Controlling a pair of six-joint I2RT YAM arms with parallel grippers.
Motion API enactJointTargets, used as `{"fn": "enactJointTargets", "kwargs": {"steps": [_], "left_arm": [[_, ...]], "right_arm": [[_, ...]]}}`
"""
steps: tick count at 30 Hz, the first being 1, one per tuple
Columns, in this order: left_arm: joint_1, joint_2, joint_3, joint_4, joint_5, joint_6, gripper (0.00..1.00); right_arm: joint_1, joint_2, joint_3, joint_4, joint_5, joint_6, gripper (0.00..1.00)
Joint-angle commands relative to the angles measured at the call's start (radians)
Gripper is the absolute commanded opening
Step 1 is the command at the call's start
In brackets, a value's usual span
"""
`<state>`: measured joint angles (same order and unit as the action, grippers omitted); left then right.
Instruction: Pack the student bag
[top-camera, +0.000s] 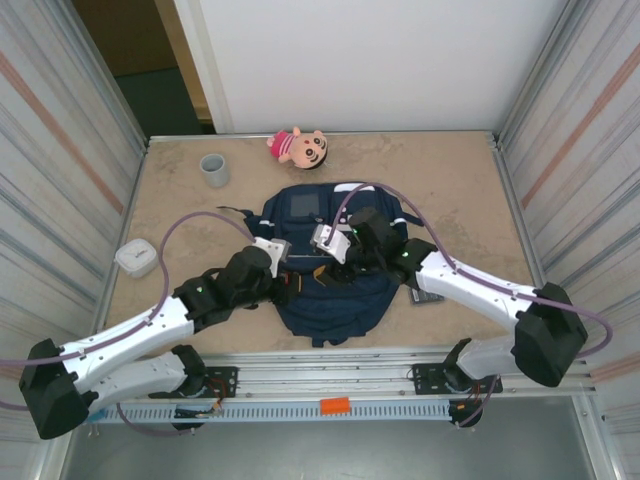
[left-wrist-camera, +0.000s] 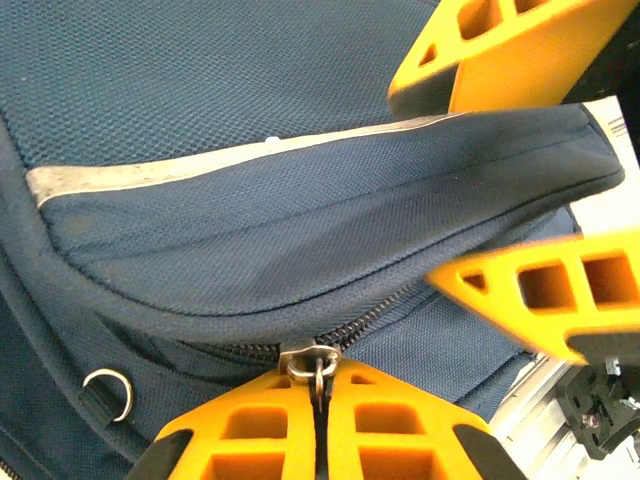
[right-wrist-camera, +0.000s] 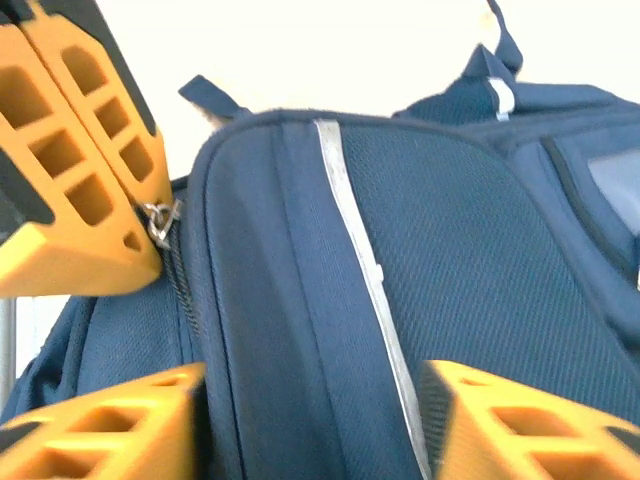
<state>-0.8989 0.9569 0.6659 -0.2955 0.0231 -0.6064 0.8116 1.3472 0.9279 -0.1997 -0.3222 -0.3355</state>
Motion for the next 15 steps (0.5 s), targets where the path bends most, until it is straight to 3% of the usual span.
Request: {"fn": "enactJointTargets", "kwargs": {"steps": [1,4,5,10,15], "left_arm": [[0.013,-0.033,0.054,-0.008,0.021,0.021,0.00],[0.045,-0.034,0.054,-0.062,-0.020,0.007,0.00],[0.058,-0.038,0.046,-0.069,-0.029,0.004,0.00],[0.144,-0.068,-0.007,-0.076,-0.046,0.018,0.00],[0.212,-0.078,-0.005,-0.115,-0.048,0.069,0.00]], "right_arm": [[-0.008,0.033,0.055,0.019,-0.076,-0.044,0.29],[-0.046,0.030,0.070,-0.012,-0.159,-0.051,0.03],[-0.059,0.022,0.070,-0.016,-0.191,-0.051,0.00],[-0.135,-0.027,0.079,-0.076,-0.401,-0.127,0.00],[-0.198,-0.037,0.126,-0.214,-0.528,-0.243,0.00]]}}
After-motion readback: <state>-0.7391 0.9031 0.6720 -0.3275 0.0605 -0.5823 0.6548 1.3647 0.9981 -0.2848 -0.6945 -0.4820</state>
